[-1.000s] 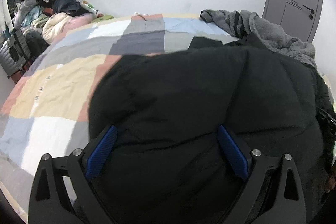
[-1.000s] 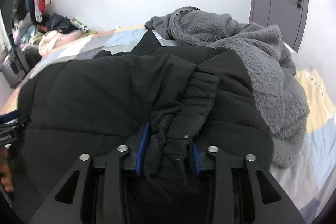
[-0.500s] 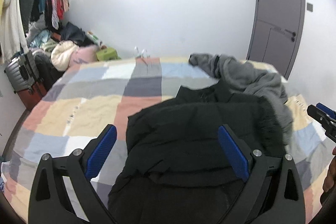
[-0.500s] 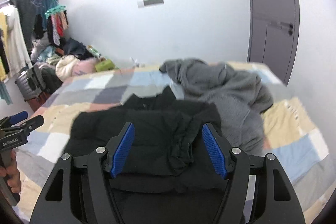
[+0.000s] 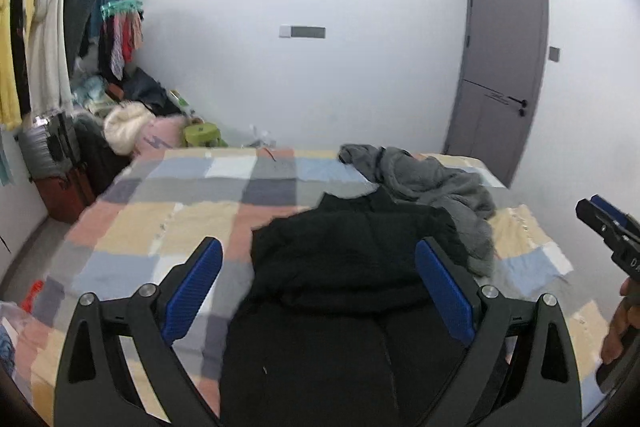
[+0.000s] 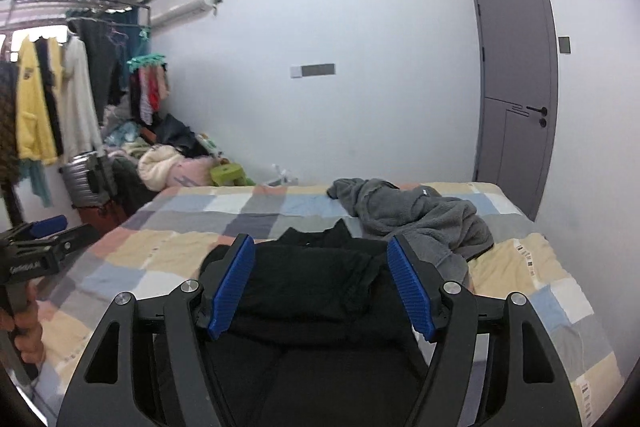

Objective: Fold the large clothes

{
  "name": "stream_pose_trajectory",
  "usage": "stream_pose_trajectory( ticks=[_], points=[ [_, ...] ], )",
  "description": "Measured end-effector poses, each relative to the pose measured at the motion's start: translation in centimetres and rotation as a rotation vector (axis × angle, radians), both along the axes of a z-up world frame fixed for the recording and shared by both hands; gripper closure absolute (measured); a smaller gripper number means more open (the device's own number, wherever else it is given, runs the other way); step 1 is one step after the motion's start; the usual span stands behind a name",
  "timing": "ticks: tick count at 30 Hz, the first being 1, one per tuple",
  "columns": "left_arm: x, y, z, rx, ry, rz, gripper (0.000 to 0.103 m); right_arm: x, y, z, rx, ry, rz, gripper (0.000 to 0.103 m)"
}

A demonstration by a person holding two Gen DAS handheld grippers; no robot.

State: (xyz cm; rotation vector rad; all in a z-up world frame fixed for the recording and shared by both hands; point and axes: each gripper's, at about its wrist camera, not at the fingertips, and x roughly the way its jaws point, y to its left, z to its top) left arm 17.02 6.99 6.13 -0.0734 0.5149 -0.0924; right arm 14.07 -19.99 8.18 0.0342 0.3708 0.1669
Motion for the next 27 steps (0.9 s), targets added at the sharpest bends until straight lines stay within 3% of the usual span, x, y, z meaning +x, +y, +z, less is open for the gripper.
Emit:
stream_pose_trajectory(
  ticks=[6,19,24,27],
  points=[
    [-3.4,0.8,-2.7,0.075,0.03,-0.002,0.006,-4.8,-1.5,-2.5,-0.005,0.022,-0.019,0.035],
    [-8.7,4.1,-11.0,-0.131,0.207,-0.111,0.006,-11.7,-4.1,-10.6,0.072,0.121,-0.032,0.035],
    [-8.6,6.0,-13.2,-0.13,0.256,-0.103,0.006,-12.7,-5.5,-13.9,0.092,0.192,-0.053,0.035],
    [-7.5,8.4,-14.9,-0.187,0.324,-0.094,0.006,-12.4,-6.7,-14.6,0.123,0.233,-0.046,0.035]
  ],
)
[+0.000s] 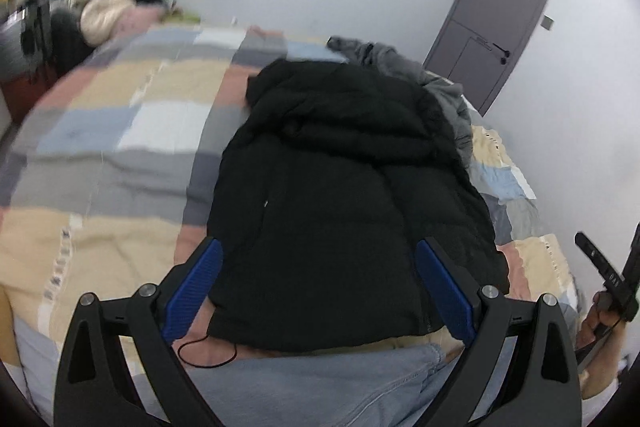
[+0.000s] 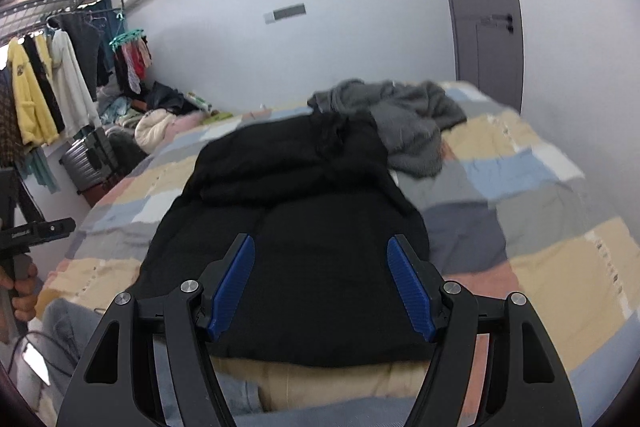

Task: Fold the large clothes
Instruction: 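Grasp the jacket hem with both tools and lift it up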

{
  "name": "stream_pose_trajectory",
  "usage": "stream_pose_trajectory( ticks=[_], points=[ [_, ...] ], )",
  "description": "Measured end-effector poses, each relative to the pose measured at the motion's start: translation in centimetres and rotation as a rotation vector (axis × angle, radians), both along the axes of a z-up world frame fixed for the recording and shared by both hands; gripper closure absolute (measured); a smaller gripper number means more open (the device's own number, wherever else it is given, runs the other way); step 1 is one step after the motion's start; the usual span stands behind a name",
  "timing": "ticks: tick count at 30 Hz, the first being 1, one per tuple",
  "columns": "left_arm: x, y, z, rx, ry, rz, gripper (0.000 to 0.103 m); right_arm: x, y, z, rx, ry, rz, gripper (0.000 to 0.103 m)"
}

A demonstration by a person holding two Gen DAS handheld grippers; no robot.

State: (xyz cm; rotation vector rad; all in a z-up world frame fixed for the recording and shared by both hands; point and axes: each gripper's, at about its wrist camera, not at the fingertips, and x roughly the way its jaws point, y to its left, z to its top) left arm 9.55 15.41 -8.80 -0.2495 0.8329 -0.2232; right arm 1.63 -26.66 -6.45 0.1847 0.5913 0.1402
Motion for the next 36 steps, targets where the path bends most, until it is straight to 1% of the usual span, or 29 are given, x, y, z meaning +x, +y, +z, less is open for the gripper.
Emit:
stream_pose_trajectory(
  ticks=[2,3,4,7,9,11,12,15,16,17,20,21,23,25,27,30,32,33,36],
  points=[
    [0.8,1.3,-1.4,-0.021,0.055,0.012,0.006,0.8,-1.4,-0.4,0.025,0.032,0.002,0.035],
    [1.5,2.1,-2.4,-0.039,0.098,0.018,0.006,1.2,-1.8,-0.7,0.038,0.052,0.013,0.035],
    [1.8,2.6,-3.0,-0.052,0.121,0.017,0.006,1.5,-2.3,-1.0,0.05,0.07,0.027,0.035],
    [3.4,4.0,-6.0,-0.112,0.252,0.014,0.006,3.5,-4.3,-2.8,0.143,0.174,0.107,0.035],
    [4.2,4.8,-8.0,-0.162,0.336,0.03,0.006,4.8,-5.7,-4.0,0.204,0.256,0.123,0.035],
    [5.1,5.5,-10.1,-0.223,0.424,0.037,0.006,5.6,-7.0,-5.0,0.266,0.308,0.139,0.035],
    [5.4,5.7,-10.9,-0.237,0.454,0.044,0.006,6.1,-7.8,-5.6,0.296,0.337,0.138,0.035],
    [6.4,6.0,-13.2,-0.256,0.534,0.07,0.006,7.3,-9.5,-7.3,0.349,0.41,0.139,0.035],
    [6.7,6.0,-13.5,-0.263,0.55,0.071,0.006,7.7,-9.9,-7.7,0.356,0.428,0.143,0.035],
    [7.0,6.0,-14.1,-0.266,0.572,0.074,0.006,8.3,-10.6,-8.7,0.369,0.469,0.143,0.035],
    [8.0,5.6,-15.8,-0.242,0.638,0.1,0.006,9.5,-11.8,-10.8,0.379,0.56,0.156,0.035],
    [8.4,5.6,-16.6,-0.243,0.663,0.112,0.006,9.7,-12.3,-11.5,0.38,0.575,0.152,0.035],
    [9.1,5.6,-18.2,-0.255,0.716,0.126,0.006,10.2,-13.4,-12.8,0.429,0.598,0.144,0.035],
    [9.6,5.3,-19.4,-0.264,0.752,0.123,0.006,10.6,-14.2,-14.3,0.47,0.625,0.129,0.035],
    [10.0,5.3,-20.2,-0.277,0.767,0.116,0.005,11.2,-14.7,-15.8,0.473,0.671,0.119,0.035],
    [10.3,5.1,-21.0,-0.297,0.782,0.116,0.002,12.0,-14.8,-17.4,0.496,0.717,0.148,0.035],
    [10.4,5.2,-21.7,-0.308,0.793,0.127,0.0,12.5,-14.9,-18.4,0.494,0.743,0.141,0.029],
    [10.3,5.3,-21.9,-0.31,0.795,0.129,0.0,12.8,-14.9,-18.8,0.501,0.751,0.139,0.029],
    [10.5,5.2,-22.7,-0.329,0.802,0.125,0.0,13.4,-14.7,-20.0,0.569,0.786,0.169,0.028]
  ],
)
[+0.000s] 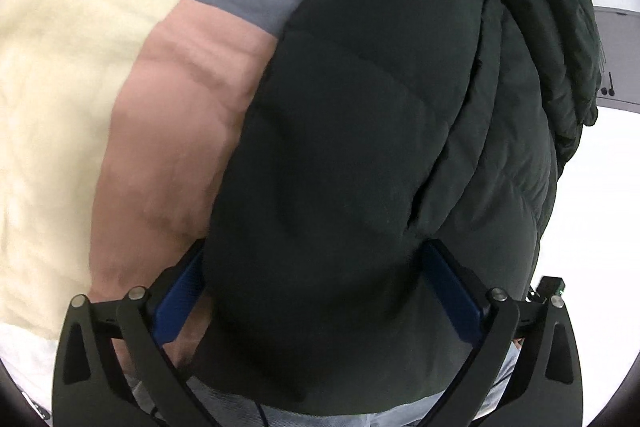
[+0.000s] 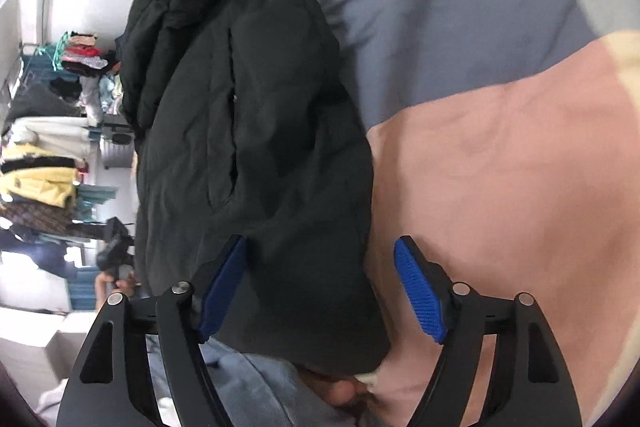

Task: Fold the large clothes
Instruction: 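Grasp the jacket hem with both tools and lift it up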

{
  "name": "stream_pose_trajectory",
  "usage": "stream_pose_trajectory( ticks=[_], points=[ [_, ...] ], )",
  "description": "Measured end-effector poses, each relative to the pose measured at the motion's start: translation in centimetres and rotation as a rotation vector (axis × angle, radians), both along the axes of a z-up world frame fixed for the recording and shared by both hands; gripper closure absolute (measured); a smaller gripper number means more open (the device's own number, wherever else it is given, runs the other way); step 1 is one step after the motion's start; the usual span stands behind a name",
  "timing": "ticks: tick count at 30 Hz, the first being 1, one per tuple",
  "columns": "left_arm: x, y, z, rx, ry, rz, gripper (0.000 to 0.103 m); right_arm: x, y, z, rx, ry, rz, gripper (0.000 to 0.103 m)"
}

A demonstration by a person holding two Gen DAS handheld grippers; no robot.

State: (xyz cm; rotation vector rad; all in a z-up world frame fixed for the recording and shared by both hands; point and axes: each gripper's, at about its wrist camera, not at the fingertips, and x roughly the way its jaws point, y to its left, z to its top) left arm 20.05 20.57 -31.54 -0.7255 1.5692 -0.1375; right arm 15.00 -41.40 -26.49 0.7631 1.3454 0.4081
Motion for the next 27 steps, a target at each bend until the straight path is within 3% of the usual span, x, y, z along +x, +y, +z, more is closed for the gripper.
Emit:
stream_pose_trajectory(
  ticks=[3,9,15,17,20,23,27],
  points=[
    [-0.2,-0.5,-0.1,-0.053,-0.022,-0.029,0.0,0.5,0.8,0.5,0.088,-0.003,0.013,0.027],
    [-1.3,-1.6,1.4,-0.188,-0.127,-0.089,0.004,0.3,1.3,2.4,0.097,-0.054,0.06,0.024],
    [-1.0,-2.1,1.6,-0.159,-0.128,-0.108,0.014,-0.5,1.1,1.2,0.107,-0.043,0.115,0.024],
    [-0.6,-1.9,1.8,-0.14,-0.12,-0.11,0.019,-0.9,1.4,2.1,0.114,-0.056,0.133,0.024],
    [-0.4,-1.8,2.4,-0.173,-0.147,-0.117,0.028,-0.9,2.4,4.5,0.12,-0.115,0.169,0.024],
    [-0.4,-2.2,3.4,-0.267,-0.197,-0.126,0.028,-0.5,3.7,6.2,0.107,-0.162,0.209,0.024],
    [-1.0,-1.5,3.9,-0.269,-0.211,-0.117,0.028,0.2,4.4,4.9,0.071,-0.134,0.213,0.024]
  ],
)
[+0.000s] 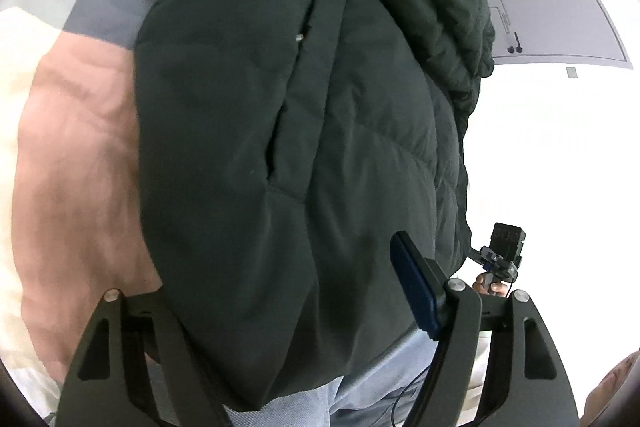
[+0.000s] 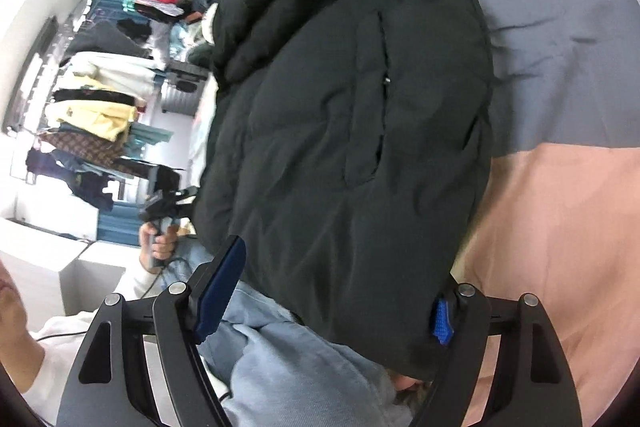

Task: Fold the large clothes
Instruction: 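Grasp the jacket hem with both tools and lift it up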

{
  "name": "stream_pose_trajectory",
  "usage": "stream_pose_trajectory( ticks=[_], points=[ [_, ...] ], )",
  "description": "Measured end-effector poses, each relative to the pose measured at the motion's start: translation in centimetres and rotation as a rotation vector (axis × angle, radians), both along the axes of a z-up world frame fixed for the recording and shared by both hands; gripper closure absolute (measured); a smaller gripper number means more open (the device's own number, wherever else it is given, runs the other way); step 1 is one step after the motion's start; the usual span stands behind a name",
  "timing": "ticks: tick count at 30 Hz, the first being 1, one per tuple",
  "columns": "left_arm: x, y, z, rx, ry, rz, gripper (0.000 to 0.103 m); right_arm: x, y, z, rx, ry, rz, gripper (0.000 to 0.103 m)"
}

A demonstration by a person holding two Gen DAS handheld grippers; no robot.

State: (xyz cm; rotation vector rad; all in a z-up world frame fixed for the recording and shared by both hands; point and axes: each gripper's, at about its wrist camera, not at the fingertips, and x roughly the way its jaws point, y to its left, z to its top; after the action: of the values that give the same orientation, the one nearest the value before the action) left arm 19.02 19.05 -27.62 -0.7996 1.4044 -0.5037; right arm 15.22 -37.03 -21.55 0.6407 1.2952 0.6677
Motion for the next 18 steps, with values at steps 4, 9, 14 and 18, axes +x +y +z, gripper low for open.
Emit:
stream_pose_trajectory(
  ticks=[4,9,14,18],
  points=[
    [-0.3,0.2,-0.4,0.057,0.037,-0.009,0.028,0.7,-0.4,-4.3,-0.068,0.114,-0.005,0.024],
    [-0.1,0.1,-0.8,0.08,0.07,-0.033,0.028,1.0,0.7,-5.6,-0.021,0.134,0.06,0.025],
    [0.8,-2.8,1.3,0.055,-0.071,-0.111,0.033,1.5,3.7,-1.3,-0.003,0.007,0.167,0.031],
    [1.1,-3.6,2.2,0.065,-0.122,-0.109,0.061,1.3,4.8,1.7,-0.061,-0.1,0.172,0.078]
  ],
)
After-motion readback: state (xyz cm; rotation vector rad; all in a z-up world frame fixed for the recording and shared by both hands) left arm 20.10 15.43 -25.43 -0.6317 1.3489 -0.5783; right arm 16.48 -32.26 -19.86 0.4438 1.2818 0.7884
